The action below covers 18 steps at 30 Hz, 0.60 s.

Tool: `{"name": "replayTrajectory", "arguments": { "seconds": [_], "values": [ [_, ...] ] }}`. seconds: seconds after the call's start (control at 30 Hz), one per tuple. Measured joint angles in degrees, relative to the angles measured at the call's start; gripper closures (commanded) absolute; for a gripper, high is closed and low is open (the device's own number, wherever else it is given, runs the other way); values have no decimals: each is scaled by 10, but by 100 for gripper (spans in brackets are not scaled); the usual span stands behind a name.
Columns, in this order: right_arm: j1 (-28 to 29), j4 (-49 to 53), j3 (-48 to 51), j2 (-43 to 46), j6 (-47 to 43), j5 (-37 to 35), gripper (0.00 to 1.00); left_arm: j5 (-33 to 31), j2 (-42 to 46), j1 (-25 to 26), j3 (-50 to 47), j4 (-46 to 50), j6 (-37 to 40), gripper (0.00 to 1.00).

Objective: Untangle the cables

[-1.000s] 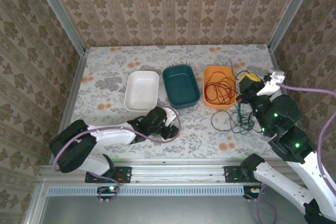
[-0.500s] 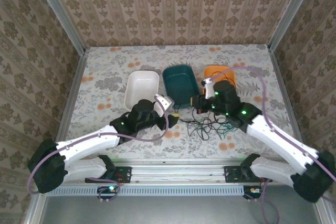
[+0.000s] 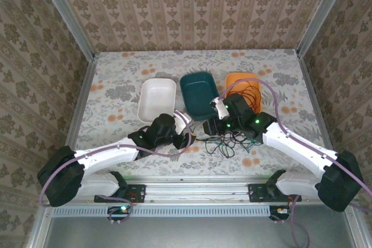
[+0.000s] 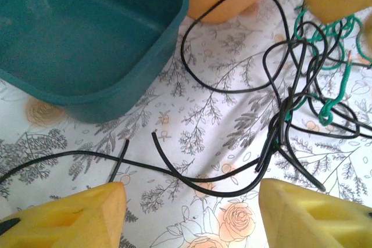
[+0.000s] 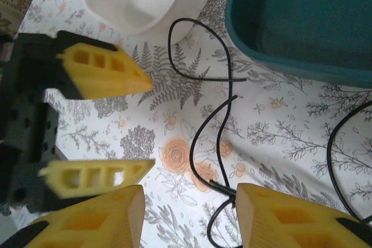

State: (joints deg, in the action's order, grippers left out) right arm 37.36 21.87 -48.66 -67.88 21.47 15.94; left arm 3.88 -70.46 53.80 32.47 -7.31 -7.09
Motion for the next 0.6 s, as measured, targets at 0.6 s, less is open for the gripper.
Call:
{"name": "replayTrajectory", "arguments": {
  "seconds": [0.6],
  "values": [
    [24,14,25,-148,-34,55,58,0,-71,12,4,-2,2,38]
  ]
}}
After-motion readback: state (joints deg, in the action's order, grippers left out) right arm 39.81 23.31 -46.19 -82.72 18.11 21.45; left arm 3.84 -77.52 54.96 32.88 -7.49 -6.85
